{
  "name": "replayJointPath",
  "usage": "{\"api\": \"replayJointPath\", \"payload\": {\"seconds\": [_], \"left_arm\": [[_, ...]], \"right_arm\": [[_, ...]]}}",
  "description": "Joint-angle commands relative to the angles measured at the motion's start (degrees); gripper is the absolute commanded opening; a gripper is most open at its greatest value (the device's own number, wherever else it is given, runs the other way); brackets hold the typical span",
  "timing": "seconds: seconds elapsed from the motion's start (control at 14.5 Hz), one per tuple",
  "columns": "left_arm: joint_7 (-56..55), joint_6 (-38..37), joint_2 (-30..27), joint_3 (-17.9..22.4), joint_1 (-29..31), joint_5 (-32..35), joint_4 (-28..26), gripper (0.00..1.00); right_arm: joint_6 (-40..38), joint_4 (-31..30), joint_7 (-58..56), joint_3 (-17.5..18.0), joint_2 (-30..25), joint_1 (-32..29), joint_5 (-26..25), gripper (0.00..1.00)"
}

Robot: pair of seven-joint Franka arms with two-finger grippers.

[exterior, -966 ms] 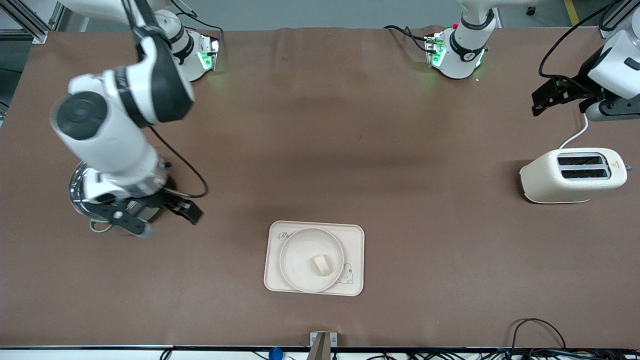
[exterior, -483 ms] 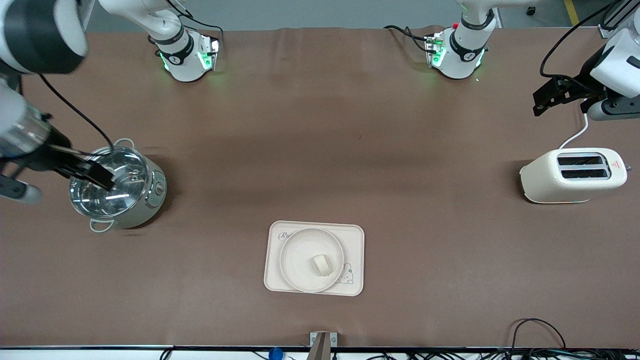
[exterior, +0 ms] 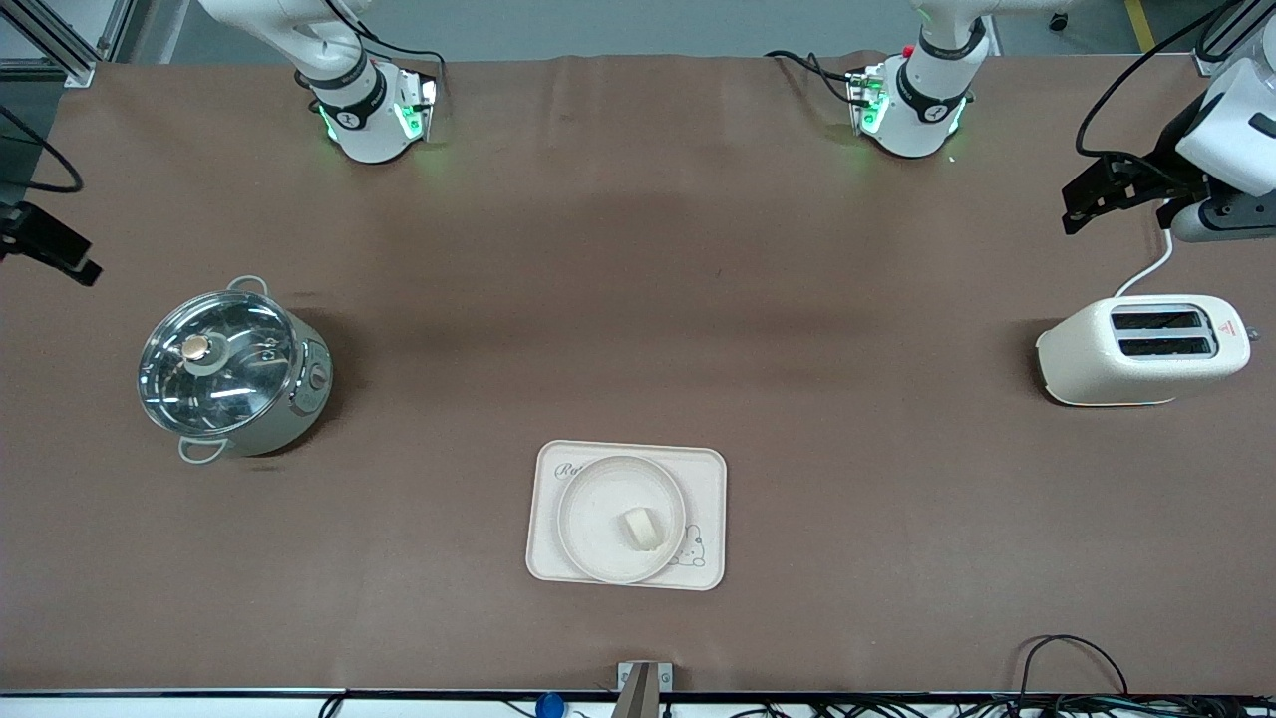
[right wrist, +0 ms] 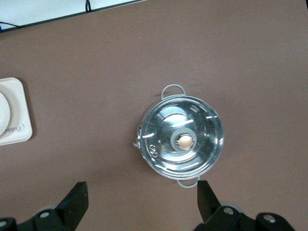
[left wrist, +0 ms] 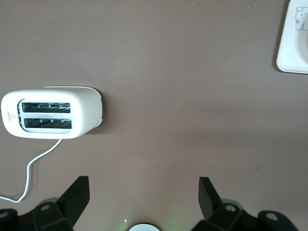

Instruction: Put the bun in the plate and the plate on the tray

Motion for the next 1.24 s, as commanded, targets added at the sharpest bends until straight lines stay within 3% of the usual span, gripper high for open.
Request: {"api": "replayJointPath", "payload": {"seconds": [0.0, 1.17], "left_arm": [[1.2, 0.2, 0.3, 0.2, -0.2, -0.6, 0.7, 1.0], [2.7, 0.1, 1.5, 0.3, -0.2, -0.1, 2.3, 1.0]], "right_arm": [[0.4, -2.5, -2.0, 2.2, -2.4, -2.2, -0.6, 1.0], [-2.5, -2.6, -3.4, 3.3, -3.6, -2.5, -0.6, 1.0]]}}
